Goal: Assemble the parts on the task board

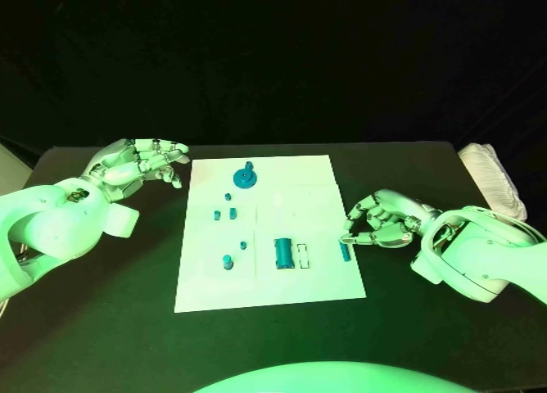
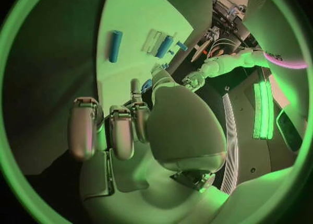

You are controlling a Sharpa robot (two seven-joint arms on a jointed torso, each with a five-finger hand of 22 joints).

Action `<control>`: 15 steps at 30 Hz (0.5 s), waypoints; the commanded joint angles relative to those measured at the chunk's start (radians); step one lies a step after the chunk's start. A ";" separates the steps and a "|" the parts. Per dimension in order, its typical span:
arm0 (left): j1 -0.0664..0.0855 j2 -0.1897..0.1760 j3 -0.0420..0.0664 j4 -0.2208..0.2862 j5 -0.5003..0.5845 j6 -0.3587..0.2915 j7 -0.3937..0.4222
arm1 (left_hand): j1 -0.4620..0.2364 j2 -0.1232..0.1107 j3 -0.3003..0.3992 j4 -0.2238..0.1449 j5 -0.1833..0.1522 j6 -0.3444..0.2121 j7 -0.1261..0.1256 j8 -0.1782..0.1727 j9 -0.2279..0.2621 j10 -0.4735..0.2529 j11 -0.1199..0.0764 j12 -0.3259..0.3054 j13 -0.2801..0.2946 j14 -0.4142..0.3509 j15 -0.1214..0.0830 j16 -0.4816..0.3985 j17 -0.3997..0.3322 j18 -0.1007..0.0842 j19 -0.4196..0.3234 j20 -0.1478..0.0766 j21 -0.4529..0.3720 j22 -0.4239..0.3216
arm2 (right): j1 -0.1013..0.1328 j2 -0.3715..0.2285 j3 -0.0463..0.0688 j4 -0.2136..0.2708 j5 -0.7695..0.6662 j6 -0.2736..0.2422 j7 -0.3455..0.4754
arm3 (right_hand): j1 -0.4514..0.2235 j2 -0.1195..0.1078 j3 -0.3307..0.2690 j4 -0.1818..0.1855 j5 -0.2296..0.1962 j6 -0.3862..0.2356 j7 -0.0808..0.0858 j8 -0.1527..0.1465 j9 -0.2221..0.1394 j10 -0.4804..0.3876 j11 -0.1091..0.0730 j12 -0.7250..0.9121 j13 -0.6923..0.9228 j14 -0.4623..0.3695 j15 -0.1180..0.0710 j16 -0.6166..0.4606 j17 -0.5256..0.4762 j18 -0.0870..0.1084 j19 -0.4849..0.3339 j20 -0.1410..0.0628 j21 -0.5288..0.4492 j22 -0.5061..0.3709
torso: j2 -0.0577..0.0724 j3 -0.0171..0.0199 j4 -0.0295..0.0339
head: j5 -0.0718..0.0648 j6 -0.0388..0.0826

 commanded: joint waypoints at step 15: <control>-0.004 -0.002 0.000 0.007 0.004 0.022 0.026 | 0.004 0.005 0.000 0.006 0.003 -0.007 0.003 0.004 -0.001 -0.005 0.002 0.003 -0.002 -0.007 0.000 0.005 0.001 0.014 0.000 0.004 -0.005 -0.001 | -0.042 0.005 -0.003 0.010 -0.311 -0.013 -0.217 | -0.036 -0.029 -0.024 0.011 -0.012 0.044 -0.012 0.007 0.006 0.036 -0.002 -0.007 0.187 0.097 -0.001 -0.004 0.236 -0.002 0.058 0.005 -0.005 0.178 | 0.002 -0.0009 0.0025 | -0.015 -0.001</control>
